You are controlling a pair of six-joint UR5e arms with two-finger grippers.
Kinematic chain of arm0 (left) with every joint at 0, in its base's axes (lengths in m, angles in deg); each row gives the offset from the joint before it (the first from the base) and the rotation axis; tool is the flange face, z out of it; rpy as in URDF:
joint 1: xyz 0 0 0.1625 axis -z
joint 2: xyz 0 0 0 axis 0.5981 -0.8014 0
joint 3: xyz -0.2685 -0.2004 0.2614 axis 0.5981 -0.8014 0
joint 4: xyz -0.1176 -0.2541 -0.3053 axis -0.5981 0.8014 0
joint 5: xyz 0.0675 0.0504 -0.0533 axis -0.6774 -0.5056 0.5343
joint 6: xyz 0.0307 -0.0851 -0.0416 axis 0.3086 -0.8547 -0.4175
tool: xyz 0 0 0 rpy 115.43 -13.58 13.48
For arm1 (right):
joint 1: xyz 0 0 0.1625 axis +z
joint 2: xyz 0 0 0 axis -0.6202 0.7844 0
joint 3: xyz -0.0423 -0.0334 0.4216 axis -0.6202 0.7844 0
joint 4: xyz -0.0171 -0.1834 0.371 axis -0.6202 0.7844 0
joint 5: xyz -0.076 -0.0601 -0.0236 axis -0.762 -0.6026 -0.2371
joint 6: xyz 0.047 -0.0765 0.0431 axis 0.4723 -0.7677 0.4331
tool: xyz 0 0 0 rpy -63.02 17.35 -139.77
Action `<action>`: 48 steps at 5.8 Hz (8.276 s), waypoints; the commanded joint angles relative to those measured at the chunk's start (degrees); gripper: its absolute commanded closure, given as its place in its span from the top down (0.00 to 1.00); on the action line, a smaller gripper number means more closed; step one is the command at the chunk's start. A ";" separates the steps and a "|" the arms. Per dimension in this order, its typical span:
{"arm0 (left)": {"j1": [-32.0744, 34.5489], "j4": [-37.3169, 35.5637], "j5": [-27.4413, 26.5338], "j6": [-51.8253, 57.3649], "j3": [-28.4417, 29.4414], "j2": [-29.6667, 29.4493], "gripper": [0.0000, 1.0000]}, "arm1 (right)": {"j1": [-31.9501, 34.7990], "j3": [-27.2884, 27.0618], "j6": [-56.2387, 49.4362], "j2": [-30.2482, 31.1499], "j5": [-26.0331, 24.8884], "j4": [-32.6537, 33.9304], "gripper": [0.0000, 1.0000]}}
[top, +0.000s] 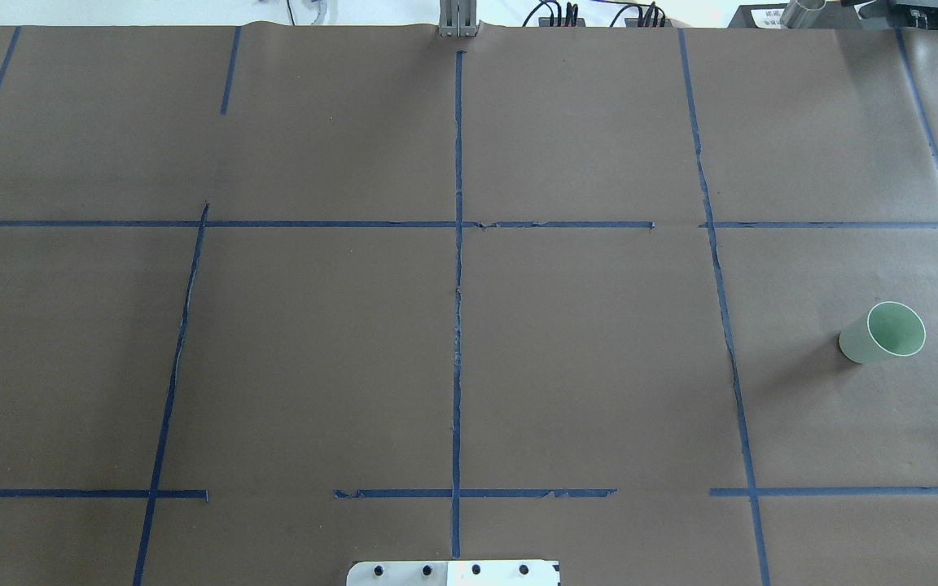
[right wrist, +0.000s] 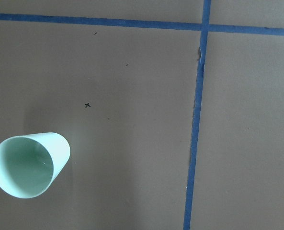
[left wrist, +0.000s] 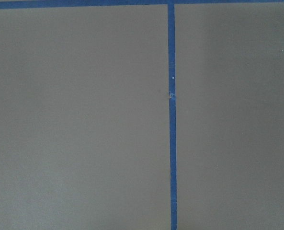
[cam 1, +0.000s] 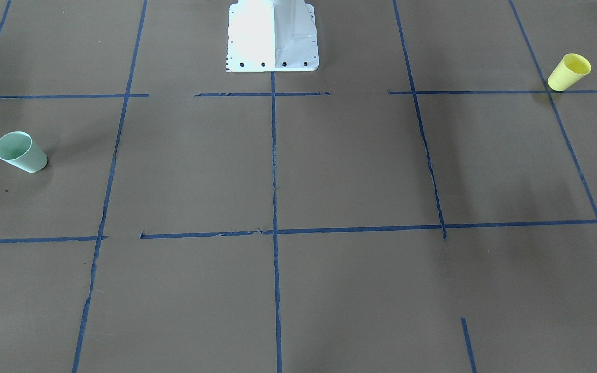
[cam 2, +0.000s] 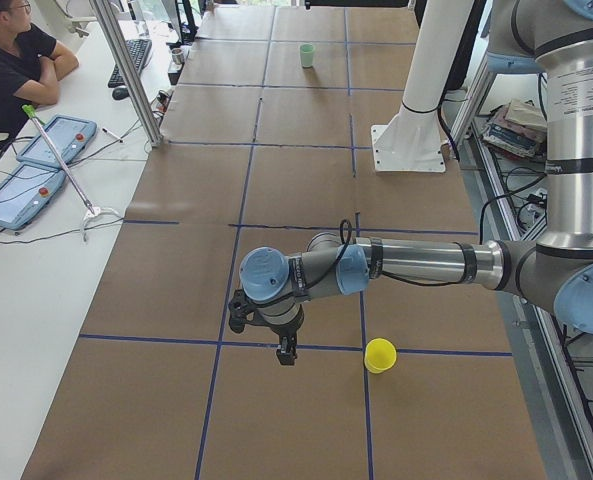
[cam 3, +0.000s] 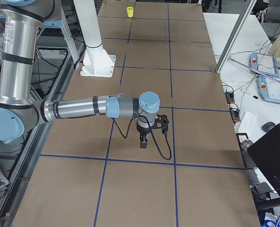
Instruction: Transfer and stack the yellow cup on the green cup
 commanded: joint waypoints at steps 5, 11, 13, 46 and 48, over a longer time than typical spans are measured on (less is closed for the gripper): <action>-0.28 0.09 0.35 -0.35 -0.18 0.09 1.00 | 0.00 -0.18 -0.09 -0.18 -0.09 -0.09 1.00; -12.30 13.60 4.84 -26.42 -0.79 0.79 1.00 | 0.00 -1.50 0.26 -0.17 0.18 -0.09 1.00; -22.36 16.79 -6.76 -50.32 -3.93 0.88 1.00 | -0.09 -1.06 0.26 -0.88 -0.70 -1.40 1.00; -58.64 28.78 -89.56 -80.60 -1.07 -27.57 0.05 | -9.04 -1.94 16.12 -9.81 3.34 -23.47 1.00; -63.34 34.87 -88.43 -66.74 -1.67 -34.26 0.08 | -13.78 -2.11 29.38 -16.67 3.08 -23.38 1.00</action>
